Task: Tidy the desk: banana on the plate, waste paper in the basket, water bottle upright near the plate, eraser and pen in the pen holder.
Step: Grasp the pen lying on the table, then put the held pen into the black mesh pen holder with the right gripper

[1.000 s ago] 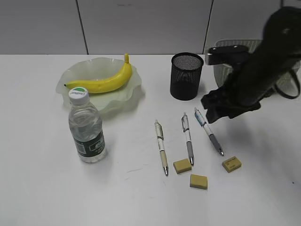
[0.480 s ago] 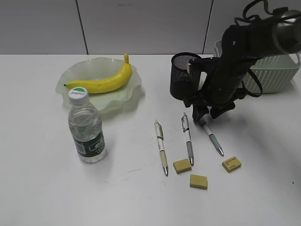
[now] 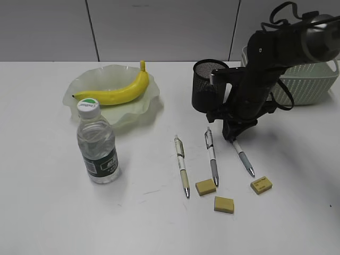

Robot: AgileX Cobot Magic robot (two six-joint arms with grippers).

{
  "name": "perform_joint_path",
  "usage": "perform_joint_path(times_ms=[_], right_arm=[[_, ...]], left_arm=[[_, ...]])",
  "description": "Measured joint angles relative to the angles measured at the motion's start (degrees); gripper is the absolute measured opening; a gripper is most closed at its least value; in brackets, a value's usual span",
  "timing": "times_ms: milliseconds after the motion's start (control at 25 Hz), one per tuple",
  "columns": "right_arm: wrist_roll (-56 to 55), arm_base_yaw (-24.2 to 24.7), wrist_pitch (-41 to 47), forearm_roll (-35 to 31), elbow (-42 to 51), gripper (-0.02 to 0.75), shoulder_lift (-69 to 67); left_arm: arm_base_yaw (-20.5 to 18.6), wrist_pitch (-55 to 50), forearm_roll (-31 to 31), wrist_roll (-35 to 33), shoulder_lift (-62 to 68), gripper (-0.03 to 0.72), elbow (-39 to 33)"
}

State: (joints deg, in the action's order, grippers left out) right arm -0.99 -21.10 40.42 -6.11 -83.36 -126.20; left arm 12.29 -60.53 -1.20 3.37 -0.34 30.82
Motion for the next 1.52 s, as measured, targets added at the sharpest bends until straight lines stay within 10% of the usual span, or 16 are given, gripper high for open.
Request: perform_joint_path(times_ms=[320, 680, 880, 1120, 1320, 1520], right_arm=[[0.00, 0.00, -5.32, 0.00, 5.08, 0.147, 13.47], [0.17, 0.00, -74.34, 2.76, 22.89, 0.147, 28.69], [0.23, 0.00, -89.28, 3.71, 19.76, 0.147, 14.78], [0.23, 0.00, -93.91, 3.94, 18.75, 0.186, 2.03], [0.23, 0.00, -90.11, 3.99, 18.75, 0.512, 2.74], [0.23, 0.00, -69.51, 6.11, 18.75, 0.557, 16.44]], left_arm=[[0.00, 0.00, 0.00, 0.00, 0.00, 0.435, 0.00], [0.00, 0.00, 0.00, 0.00, 0.00, 0.435, 0.00], [0.00, 0.00, 0.00, 0.00, 0.00, 0.435, 0.00], [0.00, 0.00, 0.00, 0.00, 0.00, 0.435, 0.00], [0.00, 0.00, 0.00, 0.00, 0.00, 0.435, 0.00], [0.00, 0.00, 0.00, 0.00, 0.00, 0.435, 0.00]])
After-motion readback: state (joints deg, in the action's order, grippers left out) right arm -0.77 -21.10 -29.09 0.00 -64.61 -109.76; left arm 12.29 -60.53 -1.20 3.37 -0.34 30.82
